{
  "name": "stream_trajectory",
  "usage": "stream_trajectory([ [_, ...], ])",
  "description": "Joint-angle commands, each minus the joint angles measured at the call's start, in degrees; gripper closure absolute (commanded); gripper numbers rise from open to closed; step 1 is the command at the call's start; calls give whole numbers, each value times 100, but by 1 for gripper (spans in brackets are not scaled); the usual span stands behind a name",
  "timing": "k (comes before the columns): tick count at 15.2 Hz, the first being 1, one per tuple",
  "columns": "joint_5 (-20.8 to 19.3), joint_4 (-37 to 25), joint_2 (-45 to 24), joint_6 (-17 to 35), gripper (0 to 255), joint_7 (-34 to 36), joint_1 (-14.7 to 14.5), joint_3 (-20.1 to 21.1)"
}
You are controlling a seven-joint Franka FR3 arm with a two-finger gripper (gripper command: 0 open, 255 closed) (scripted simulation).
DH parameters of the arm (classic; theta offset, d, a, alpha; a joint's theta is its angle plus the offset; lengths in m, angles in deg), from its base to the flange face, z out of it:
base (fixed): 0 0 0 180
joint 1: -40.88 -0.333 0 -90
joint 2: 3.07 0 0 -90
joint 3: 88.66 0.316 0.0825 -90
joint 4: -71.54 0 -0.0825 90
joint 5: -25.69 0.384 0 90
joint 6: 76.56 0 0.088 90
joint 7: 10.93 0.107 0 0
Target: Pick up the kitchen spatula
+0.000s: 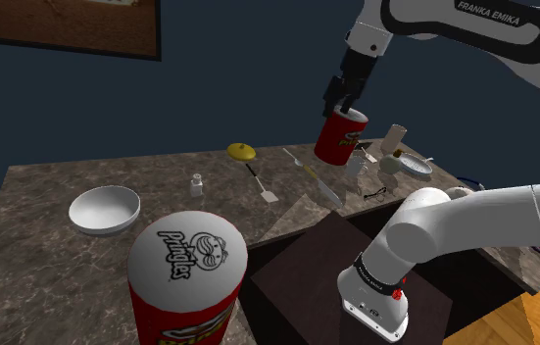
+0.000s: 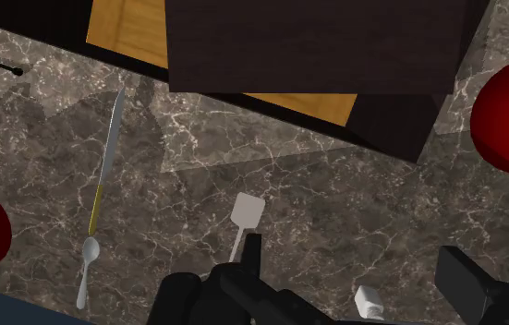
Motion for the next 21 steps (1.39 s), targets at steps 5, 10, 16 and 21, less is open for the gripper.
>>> stream_trajectory([
  [5,-38,452,-335,813,0,55,64,-63],
  [10,-77,845,-940,1842,0,122,140,-152],
  [16,-95,1047,-1920,3062,0,188,218,-269],
  [21,-58,983,-2903,4012,0,216,268,-371],
])
